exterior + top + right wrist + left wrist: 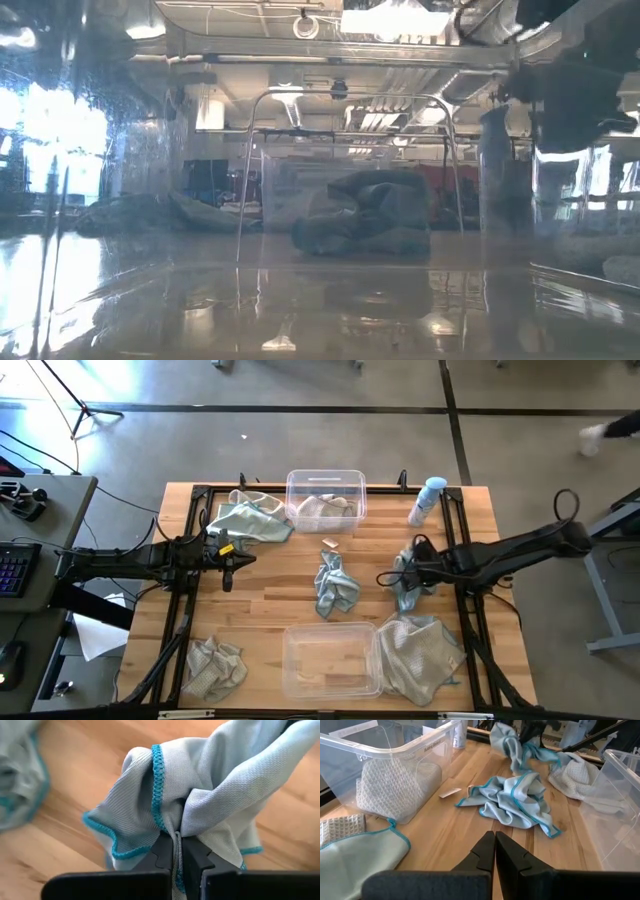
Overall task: Sort microfiber towel by color & place in baskets
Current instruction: Put the middle right blue towel into the bottom transparent bin
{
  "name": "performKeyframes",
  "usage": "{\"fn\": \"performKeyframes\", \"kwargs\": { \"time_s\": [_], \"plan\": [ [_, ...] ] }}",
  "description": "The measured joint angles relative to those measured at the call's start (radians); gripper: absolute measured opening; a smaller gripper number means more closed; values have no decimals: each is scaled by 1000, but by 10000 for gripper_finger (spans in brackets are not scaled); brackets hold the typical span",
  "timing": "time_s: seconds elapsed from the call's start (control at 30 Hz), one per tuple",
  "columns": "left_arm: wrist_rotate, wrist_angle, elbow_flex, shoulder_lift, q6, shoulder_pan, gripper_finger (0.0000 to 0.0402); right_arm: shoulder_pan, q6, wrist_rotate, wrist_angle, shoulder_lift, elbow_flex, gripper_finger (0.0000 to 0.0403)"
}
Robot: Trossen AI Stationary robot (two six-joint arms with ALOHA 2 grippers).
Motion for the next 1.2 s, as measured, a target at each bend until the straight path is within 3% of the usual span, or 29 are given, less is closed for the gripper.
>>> {"fn": "performKeyframes", "kwargs": {
  "time_s": [0.23, 0.57, 0.93, 1.2],
  "plan": [
    [0, 0, 0, 0, 0, 0, 0, 97, -24, 160, -141, 44, 261, 1],
    [0, -1, 0, 0, -1, 0, 0, 228, -227, 309, -234, 265, 718, 1],
    [0, -3, 0, 0, -1, 0, 0, 343, -415, 307, -232, 514, 1090, 0],
    [0, -4, 0, 0, -1, 0, 0, 382, -516, 196, -195, 680, 1286, 0]
  ]
}}
